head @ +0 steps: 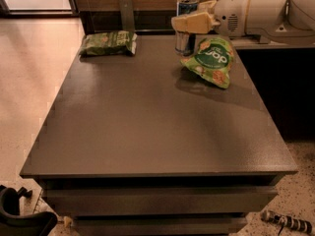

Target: Move redbull can near green jalapeno chip bag

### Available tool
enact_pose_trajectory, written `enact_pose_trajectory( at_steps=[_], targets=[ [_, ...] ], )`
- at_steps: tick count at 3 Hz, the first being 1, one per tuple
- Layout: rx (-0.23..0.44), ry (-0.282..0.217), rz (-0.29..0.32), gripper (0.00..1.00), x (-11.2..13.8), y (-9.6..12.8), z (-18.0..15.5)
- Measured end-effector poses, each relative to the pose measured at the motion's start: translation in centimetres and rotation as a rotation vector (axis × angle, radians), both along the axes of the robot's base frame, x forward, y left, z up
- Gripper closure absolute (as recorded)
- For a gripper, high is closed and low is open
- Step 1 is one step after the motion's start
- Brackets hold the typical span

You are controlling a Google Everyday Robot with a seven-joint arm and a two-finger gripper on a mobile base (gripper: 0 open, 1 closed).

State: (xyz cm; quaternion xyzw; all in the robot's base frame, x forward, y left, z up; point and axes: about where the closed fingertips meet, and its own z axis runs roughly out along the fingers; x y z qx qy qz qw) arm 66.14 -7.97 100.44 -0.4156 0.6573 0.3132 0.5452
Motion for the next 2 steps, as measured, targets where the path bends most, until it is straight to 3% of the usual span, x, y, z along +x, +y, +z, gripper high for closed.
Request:
enact_pose_trajectory(
  at_steps=[1, 2],
  targets=[
    [0.054, 0.004, -0.052, 1.00, 5.41, 3.94, 0.10],
    [0.054, 0.004, -0.052, 1.00, 5.41, 3.95, 0.10]
  ],
)
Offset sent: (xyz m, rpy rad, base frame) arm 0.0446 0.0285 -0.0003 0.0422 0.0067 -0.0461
